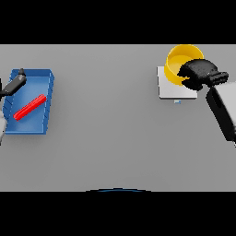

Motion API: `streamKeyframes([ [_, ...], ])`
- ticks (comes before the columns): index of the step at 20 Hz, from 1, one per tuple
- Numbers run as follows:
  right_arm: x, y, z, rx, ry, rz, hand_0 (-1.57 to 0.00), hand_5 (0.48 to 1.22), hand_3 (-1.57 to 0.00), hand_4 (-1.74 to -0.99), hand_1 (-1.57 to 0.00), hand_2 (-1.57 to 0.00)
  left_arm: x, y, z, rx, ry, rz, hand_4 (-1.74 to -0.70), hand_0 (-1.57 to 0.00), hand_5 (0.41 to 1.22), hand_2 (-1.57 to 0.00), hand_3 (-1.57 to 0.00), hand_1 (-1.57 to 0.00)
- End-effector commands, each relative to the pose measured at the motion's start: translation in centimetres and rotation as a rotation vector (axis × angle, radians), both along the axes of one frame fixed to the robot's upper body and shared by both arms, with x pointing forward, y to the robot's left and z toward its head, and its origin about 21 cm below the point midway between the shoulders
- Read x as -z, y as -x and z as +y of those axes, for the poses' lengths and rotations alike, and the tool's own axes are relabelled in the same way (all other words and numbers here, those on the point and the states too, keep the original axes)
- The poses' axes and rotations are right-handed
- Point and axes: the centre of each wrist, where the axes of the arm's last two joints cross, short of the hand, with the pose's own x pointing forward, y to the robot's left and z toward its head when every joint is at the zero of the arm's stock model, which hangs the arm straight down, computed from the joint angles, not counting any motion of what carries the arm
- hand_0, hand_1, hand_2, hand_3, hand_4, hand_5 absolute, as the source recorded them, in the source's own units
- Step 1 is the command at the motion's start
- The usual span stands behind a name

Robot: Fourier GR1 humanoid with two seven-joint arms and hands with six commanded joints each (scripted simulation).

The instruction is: Pick up the red beaker and tilt it to pour out 1 green nut into yellow bowl. Pick up the yellow bowl and place it on the metallic measuring scale.

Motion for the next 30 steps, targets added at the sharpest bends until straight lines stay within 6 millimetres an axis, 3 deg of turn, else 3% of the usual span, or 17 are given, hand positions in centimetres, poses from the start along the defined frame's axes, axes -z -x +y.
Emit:
streamKeyframes([
  [1,0.5,0.0,-0.3,0.007,-0.005,0.010,-1.57,1.221,-1.36,-1.741,-1.57,-1.40,-0.2,-0.1,0.0,-0.010,0.004,0.011,-0.72,0.00,0.681,0.00,0.00,0.00],
  [4,1.7,0.2,-0.9,0.005,-0.027,0.022,-1.57,1.221,-1.33,-1.741,-1.57,-1.38,-0.5,-0.1,0.2,-0.003,0.005,0.005,-0.72,0.00,0.676,0.00,0.00,0.00],
  [7,2.5,0.1,-0.7,-0.002,-0.053,0.036,-1.57,1.221,-1.40,-1.741,-1.57,-1.34,-0.2,-0.2,0.2,-0.006,0.001,0.015,-0.73,0.00,0.673,0.00,0.00,0.00],
  [10,2.7,-0.2,-0.3,0.002,-0.063,0.038,-1.46,1.221,-1.45,-1.741,-1.57,-1.34,-0.1,-0.2,-0.2,0.005,-0.005,0.012,-0.72,0.00,0.668,0.00,0.00,0.00],
  [11,2.8,-0.2,-0.4,0.007,-0.064,0.039,-1.45,1.221,-1.39,-1.734,-1.50,-1.38,-0.3,-0.2,-0.1,0.004,-0.009,0.014,-0.72,0.00,0.667,0.00,0.00,0.00],
  [13,2.6,-0.2,-0.5,0.012,-0.079,0.040,-1.49,1.221,-1.10,-1.737,-1.48,-1.45,-0.4,-0.5,-0.5,0.004,-0.015,0.008,-0.72,0.00,0.671,0.00,0.00,0.00],
  [14,2.3,-0.3,-0.3,0.014,-0.076,0.042,-1.44,1.221,-0.99,-1.688,-1.34,-1.29,-0.4,-0.5,-0.5,0.007,-0.013,0.010,-0.72,0.00,0.671,0.00,0.00,0.00],
  [17,2.2,-0.1,-0.4,0.008,-0.043,0.058,-0.79,1.029,-0.72,-1.609,-0.71,-0.78,-0.2,-0.6,-0.5,0.003,-0.004,0.019,-0.72,0.00,0.667,0.00,0.00,0.00],
  [20,2.1,-0.3,-0.3,-0.020,-0.002,0.066,-0.41,0.929,-0.55,-1.567,-0.36,-0.46,-0.2,-0.6,-0.5,0.011,-0.005,0.006,-0.72,0.00,0.663,0.00,0.00,0.00],
  [24,2.5,-0.3,-0.1,-0.053,-0.019,0.058,-0.17,0.856,-0.39,-1.546,-0.15,-0.19,0.0,-0.6,-0.4,0.003,-0.002,0.020,-0.72,0.00,0.664,0.00,0.00,0.00],
  [30,2.8,-0.2,-0.5,-0.016,-0.024,0.073,-0.04,0.774,-0.22,-1.509,-0.04,-0.05,0.2,-0.9,-0.5,0.005,-0.008,0.017,-0.72,0.00,0.664,0.00,0.00,0.00],
])
